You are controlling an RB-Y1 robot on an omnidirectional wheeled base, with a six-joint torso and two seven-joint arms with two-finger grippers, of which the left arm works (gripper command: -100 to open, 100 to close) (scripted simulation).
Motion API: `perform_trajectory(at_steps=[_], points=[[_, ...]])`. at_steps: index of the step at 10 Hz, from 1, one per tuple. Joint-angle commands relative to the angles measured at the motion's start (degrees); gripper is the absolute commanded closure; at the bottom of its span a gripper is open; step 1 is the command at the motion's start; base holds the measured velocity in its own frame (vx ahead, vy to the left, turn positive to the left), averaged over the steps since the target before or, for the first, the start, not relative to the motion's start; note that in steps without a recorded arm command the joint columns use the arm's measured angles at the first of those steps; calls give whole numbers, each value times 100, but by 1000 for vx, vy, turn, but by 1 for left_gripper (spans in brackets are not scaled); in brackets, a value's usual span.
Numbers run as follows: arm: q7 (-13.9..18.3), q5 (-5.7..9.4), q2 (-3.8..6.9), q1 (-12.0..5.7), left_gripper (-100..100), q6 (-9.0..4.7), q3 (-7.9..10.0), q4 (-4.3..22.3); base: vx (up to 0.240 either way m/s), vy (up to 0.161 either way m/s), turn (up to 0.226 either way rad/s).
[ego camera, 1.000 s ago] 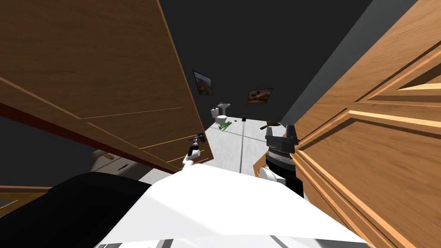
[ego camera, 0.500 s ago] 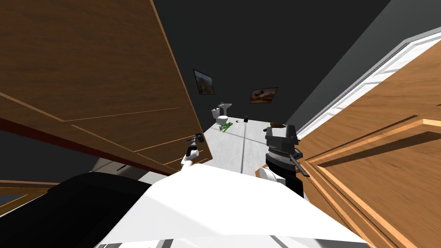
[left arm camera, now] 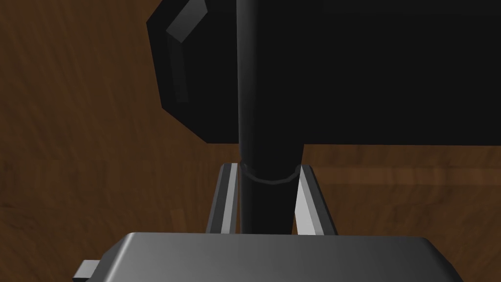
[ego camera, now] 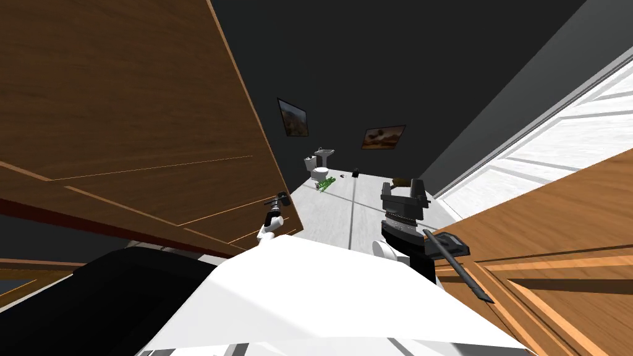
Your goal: Push the door open
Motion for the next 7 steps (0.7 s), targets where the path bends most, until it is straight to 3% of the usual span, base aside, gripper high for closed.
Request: perform_trajectory(at_steps=[1,5,7], points=[[-22,37,46,-26,100,-50,140,40,220,12,57],[-104,108,20,28,100,-47,451,9,207,3,52],[-100,112,3,47,100,-7,451,-19,137,-3,41]])
